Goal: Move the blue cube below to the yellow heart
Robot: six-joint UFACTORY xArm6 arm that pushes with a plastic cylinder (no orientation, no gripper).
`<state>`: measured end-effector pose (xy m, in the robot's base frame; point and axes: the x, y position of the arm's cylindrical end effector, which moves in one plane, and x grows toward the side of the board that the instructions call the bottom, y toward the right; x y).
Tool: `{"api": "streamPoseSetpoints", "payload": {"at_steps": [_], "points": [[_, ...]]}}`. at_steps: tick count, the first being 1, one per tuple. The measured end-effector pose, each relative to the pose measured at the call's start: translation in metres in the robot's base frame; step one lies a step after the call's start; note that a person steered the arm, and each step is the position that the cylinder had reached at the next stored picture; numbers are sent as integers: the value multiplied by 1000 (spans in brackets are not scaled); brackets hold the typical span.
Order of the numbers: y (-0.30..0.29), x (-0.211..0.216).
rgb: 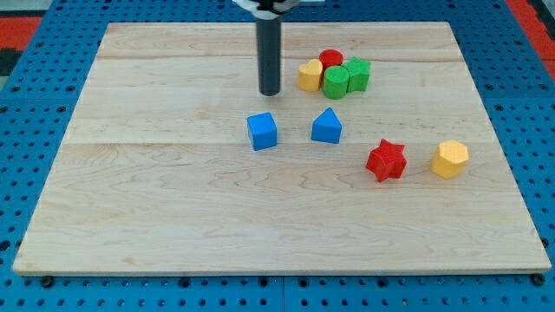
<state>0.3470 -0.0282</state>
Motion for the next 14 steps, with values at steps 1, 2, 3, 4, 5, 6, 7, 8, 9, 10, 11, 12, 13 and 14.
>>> {"api": "streamPoseSetpoints", "payload": {"at_steps": [1,2,3,4,5,6,7,8,9,10,11,12,13,14], "points": [[-33,3],[-46,35],[-48,40],[-48,40],[-40,47],[-30,85],[-30,121],[-1,126],[35,104],[47,76],[34,80],[35,71],[49,68],[13,88]]}}
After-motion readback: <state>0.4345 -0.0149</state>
